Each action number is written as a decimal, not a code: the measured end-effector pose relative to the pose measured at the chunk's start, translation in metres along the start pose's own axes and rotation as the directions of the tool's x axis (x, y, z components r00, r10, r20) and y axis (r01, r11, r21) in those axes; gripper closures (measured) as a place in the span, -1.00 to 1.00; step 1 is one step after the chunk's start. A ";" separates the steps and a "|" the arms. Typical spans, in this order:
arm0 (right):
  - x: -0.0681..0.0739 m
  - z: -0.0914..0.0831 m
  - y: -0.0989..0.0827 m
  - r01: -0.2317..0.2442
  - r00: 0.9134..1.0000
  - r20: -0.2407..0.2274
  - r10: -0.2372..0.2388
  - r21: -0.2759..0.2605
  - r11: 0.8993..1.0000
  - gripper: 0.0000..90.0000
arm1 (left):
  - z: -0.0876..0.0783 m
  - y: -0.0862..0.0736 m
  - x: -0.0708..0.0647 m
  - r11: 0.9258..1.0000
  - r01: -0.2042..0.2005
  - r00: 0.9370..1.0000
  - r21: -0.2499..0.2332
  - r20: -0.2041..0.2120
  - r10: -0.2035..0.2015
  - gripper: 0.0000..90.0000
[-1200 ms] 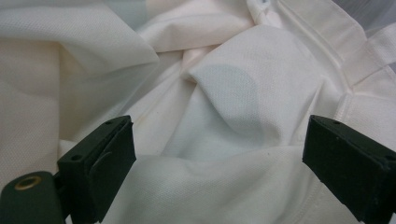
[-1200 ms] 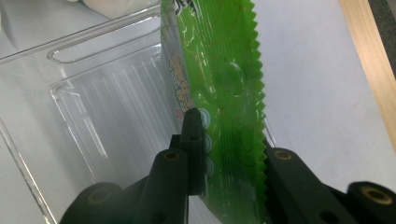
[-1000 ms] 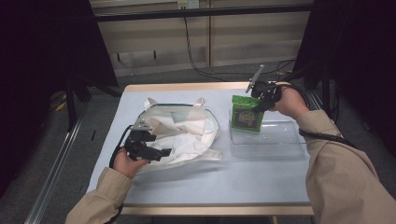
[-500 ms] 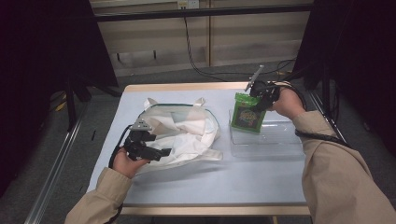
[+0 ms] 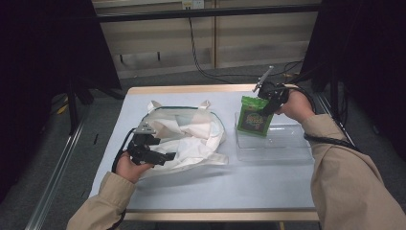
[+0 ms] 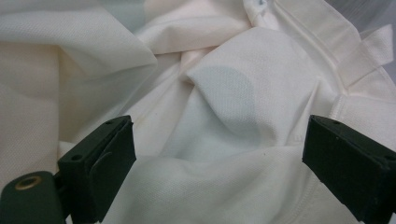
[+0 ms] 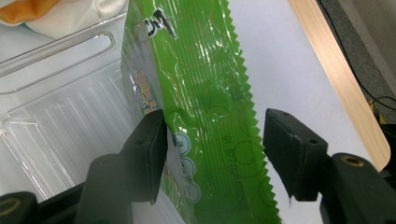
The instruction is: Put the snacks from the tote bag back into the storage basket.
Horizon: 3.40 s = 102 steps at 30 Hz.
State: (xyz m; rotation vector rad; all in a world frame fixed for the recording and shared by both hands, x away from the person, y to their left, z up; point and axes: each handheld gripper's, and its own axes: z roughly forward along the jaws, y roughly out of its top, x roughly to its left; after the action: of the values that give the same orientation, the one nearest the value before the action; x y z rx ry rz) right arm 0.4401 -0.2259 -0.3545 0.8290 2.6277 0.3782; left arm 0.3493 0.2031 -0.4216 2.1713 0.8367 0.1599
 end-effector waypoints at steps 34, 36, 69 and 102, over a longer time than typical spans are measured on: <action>-0.008 -0.014 -0.020 -0.084 0.996 0.031 0.085 -0.014 0.996 -0.28 | 0.000 -0.002 -0.003 1.000 -0.006 1.000 0.003 0.005 0.006 -0.79; -0.008 -0.016 -0.022 -0.091 0.995 0.032 0.092 -0.013 0.996 -0.30 | -0.001 -0.002 -0.004 1.000 -0.004 1.000 0.000 -0.005 0.004 -0.80; 0.026 -0.032 -0.050 -0.100 0.994 -0.053 0.099 -0.028 0.995 -0.48 | 0.001 0.002 -0.007 1.000 -0.011 1.000 -0.006 0.014 0.011 -0.80; 0.070 -0.046 -0.053 -0.066 0.989 -0.139 0.045 -0.152 0.986 -0.50 | 0.002 0.005 -0.011 1.000 -0.023 0.999 -0.011 0.023 0.024 -0.80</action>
State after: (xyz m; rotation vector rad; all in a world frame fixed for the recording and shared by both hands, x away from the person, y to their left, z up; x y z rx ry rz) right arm 0.3415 -0.2326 -0.3497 0.8534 2.6590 0.6686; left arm 0.3445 0.1931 -0.4173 2.1699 0.7960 0.1505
